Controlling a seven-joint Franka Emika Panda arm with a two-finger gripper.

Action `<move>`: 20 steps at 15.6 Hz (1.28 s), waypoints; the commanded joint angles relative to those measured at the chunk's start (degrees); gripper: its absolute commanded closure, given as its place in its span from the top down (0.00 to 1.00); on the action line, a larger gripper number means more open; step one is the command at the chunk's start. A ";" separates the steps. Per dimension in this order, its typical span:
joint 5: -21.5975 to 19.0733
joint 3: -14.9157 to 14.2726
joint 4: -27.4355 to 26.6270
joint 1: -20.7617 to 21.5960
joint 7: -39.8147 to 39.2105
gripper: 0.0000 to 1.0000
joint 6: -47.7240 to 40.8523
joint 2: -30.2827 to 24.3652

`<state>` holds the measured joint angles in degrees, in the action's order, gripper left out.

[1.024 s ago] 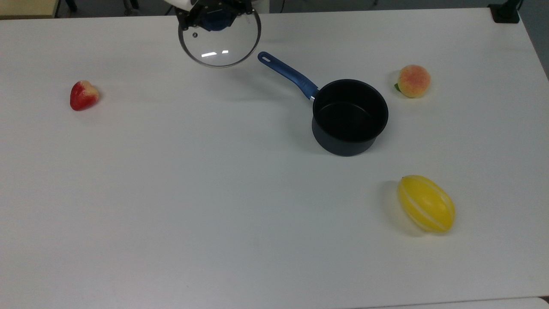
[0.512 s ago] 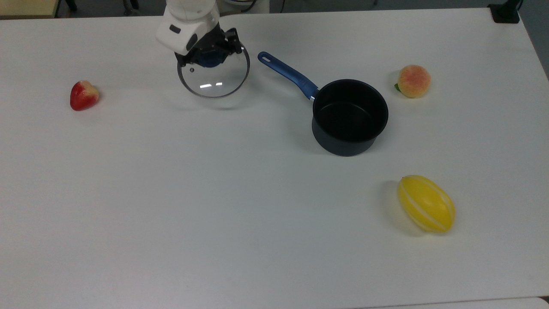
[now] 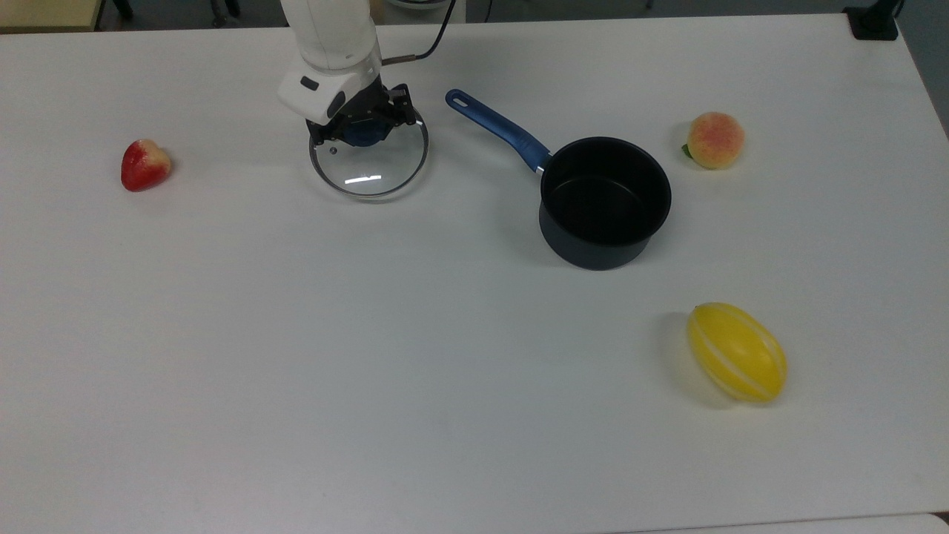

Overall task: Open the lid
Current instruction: 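Lower the held lid onto the table beside the saucepan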

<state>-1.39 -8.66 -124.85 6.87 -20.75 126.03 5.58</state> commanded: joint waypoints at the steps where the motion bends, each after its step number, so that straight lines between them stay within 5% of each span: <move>1: -0.54 -0.13 -1.71 0.34 -1.31 0.00 2.64 0.31; 7: -0.54 -0.04 -4.44 0.43 -0.52 0.02 6.86 0.49; 14: -1.16 0.04 -2.77 0.16 6.23 0.99 3.97 -0.22; 20: -1.07 0.31 3.89 -0.01 8.53 1.00 -6.04 -1.36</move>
<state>-1.46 -8.61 -125.23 6.94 -13.32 127.04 6.13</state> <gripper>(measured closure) 0.000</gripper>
